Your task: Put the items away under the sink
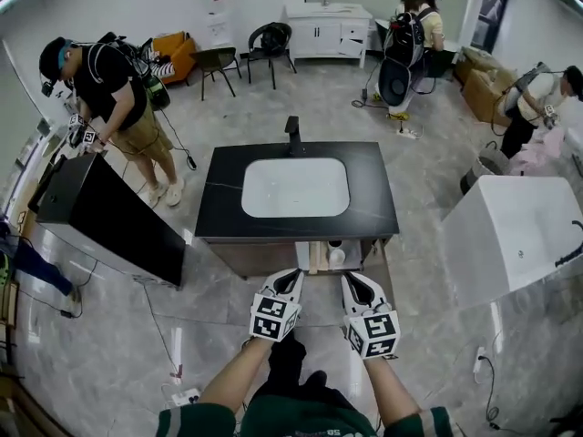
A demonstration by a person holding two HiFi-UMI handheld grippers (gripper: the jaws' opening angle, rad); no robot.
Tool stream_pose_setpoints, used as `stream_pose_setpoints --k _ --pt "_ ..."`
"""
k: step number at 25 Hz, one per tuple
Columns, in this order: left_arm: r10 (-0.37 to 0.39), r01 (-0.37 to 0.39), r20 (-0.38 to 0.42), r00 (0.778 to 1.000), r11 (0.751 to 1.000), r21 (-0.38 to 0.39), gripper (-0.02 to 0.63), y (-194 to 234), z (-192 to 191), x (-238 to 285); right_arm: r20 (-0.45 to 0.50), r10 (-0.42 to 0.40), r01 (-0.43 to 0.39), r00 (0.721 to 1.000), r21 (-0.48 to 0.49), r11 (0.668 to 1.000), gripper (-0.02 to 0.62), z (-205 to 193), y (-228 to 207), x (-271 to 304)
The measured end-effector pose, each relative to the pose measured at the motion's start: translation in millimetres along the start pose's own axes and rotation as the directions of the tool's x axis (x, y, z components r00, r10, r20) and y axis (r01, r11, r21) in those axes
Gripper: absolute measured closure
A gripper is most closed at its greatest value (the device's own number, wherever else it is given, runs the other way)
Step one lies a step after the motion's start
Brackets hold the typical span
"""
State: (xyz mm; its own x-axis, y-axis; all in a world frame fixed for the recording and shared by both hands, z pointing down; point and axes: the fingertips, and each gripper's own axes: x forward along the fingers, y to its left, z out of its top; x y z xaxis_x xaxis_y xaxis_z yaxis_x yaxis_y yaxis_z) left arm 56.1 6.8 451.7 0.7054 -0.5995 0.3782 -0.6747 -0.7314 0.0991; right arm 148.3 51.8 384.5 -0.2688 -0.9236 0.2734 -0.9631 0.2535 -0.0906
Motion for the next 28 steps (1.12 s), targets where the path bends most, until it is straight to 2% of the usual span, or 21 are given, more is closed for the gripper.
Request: stream_pose_setpoints --k 8,17,28 --pt "0.025 -0.028 0.083 0.996 0.999 0.026 0.595 -13.0 62.5 -54.0 0.05 -0.001 0.005 0.999 -0.069 0.998 0.552 59.8 33.8 -40.4" --pt "0.062 -0.065 0.061 0.996 0.997 0.05 0.595 -3.0 54.4 -89.7 0.071 -0.002 0.005 0.997 -0.05 0.999 0.554 60.8 54.7 -56.4" --pt "0.023 -0.027 0.061 0.998 0.998 0.064 0.595 -24.2 47.8 -94.3 0.061 -0.012 0.015 0.998 -0.043 0.999 0.554 53.2 55.8 -76.9"
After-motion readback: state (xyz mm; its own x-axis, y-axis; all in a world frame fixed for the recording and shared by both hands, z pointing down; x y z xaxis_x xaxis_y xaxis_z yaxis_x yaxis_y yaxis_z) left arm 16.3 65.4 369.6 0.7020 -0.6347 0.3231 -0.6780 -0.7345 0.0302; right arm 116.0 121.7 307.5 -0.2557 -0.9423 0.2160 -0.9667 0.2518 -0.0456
